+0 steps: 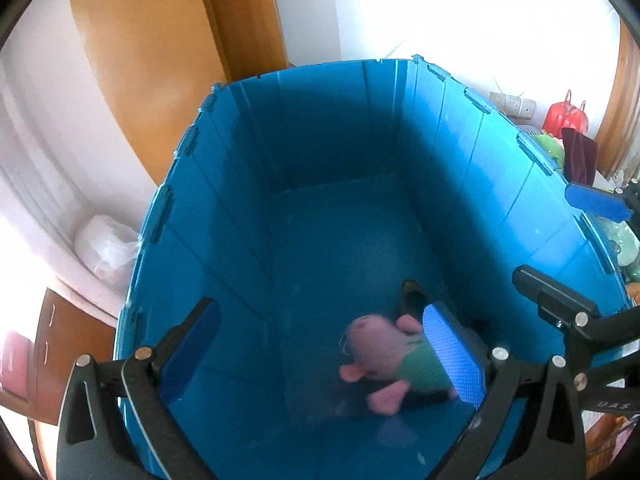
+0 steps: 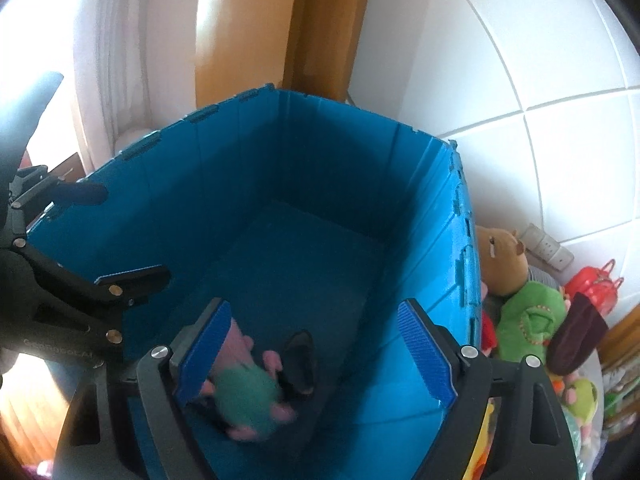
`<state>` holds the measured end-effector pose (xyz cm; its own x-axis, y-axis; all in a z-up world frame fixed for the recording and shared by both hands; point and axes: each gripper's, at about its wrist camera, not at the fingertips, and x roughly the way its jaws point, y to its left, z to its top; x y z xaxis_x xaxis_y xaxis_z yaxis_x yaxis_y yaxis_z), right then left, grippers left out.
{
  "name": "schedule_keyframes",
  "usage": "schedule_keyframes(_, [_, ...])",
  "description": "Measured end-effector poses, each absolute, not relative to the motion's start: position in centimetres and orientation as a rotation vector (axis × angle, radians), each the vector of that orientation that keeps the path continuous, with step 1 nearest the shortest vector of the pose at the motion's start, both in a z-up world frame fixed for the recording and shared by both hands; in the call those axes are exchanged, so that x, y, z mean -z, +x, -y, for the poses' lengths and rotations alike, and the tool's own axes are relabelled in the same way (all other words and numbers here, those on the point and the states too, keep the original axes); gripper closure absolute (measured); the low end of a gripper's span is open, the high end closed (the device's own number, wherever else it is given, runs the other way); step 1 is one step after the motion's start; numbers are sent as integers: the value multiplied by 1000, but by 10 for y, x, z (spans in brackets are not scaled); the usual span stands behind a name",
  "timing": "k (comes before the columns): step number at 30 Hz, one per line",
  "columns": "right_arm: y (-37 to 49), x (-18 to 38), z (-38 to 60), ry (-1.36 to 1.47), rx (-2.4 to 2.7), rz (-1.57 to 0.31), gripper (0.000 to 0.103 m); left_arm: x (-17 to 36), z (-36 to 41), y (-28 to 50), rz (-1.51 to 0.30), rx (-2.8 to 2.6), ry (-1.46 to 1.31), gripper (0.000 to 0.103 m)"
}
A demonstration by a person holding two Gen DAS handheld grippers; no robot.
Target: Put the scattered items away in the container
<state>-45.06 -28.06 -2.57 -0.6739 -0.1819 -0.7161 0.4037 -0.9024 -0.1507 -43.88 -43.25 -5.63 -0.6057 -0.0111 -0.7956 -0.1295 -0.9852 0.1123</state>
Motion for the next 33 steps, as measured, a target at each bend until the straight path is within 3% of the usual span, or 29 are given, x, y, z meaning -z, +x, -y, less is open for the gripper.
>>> schedule_keyframes(10, [-396,10,270,988,2616,-399,11,38,426,-378,-203,-2830,-1246,0])
schedule_keyframes(13, [-378,7,264,967,2634,-382,2,35,422,-357,-180,-2842,-1219,0])
schedule_keyframes(22, [-315,10,233,824,2734,-334,1,45,407,-298,-177,-2931,-1124,0])
schedule_keyframes(24, [-304,11,225,840,2740,-306,1,49,406,-289,-111,-2897,-1154,0])
schedule_keyframes(33, [-263,16,191,858,2765,-283,1,51,377,-258,-135,-2915,-1135,0])
